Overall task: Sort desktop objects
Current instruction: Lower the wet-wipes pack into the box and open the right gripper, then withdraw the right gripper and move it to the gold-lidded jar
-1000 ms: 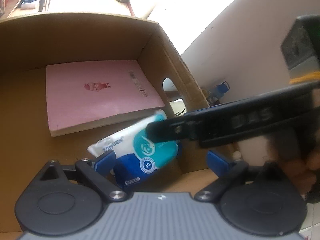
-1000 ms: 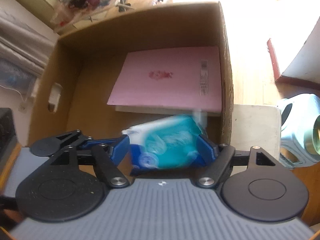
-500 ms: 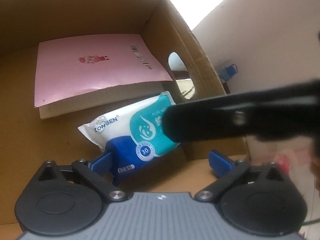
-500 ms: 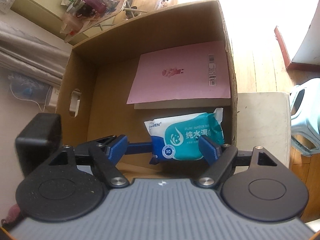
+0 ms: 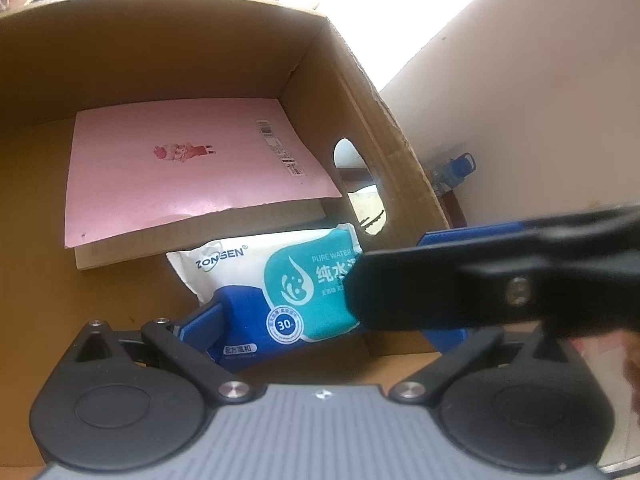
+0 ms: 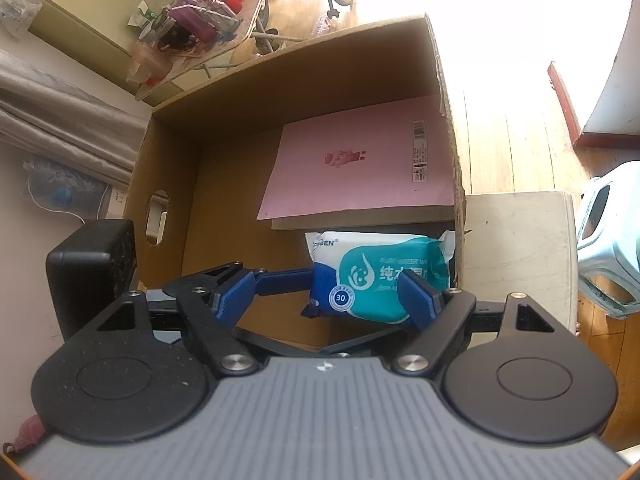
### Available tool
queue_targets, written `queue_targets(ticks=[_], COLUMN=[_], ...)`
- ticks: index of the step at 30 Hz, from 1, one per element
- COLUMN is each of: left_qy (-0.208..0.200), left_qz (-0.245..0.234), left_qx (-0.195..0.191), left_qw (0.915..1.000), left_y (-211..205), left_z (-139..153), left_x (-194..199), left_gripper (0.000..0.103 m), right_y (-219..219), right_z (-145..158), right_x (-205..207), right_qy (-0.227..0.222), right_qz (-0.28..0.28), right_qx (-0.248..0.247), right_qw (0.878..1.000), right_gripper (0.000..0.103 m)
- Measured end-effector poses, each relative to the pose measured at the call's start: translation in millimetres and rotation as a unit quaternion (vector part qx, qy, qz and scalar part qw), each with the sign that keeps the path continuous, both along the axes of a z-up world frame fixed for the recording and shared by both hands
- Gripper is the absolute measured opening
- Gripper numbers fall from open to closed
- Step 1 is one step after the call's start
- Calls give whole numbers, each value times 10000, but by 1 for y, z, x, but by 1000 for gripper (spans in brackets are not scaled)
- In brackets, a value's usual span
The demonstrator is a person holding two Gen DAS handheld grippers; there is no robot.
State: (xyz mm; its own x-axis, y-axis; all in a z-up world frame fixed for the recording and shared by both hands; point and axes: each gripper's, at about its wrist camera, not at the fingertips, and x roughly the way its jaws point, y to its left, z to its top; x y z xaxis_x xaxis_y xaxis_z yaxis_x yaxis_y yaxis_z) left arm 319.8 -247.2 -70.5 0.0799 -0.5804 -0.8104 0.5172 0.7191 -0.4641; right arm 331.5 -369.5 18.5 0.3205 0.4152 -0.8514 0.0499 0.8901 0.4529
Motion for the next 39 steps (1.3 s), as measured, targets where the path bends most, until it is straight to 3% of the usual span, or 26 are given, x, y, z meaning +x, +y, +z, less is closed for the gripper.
queue_targets(ticks=[12,17,21,29,35,39], left_qy=[133,-326,-739,-1758,-2117,-2152], left_qz=[65,164,301,609,750,1235], left_qx=[-176,-231,-295,-270,-119,33], left_qw=[9997,9991,9964,9822,9744,9687], left_y=[11,18,30,68,98,126], left_z=[7,26,48,91,98,97], left_x=[-1,-15,-35,-96,-146,-179], left_gripper=[103,103,103,103,103,103], right_y=[1,-5,-15,-29,-25,-13], right_z=[7,22,44,73,76,74], right_x=[-8,-25,-52,-129,-188,-218], right_qy=[-156,-507,-1054,-1781,-2108,-2227], right_qz=[-20,-211,-436,-807,-822,-653], right_qx=[-24,151,399,745,594,234], right_qw=[9999,9984,9927,9779,9723,9724], right_gripper=[79,79,79,81,86,89])
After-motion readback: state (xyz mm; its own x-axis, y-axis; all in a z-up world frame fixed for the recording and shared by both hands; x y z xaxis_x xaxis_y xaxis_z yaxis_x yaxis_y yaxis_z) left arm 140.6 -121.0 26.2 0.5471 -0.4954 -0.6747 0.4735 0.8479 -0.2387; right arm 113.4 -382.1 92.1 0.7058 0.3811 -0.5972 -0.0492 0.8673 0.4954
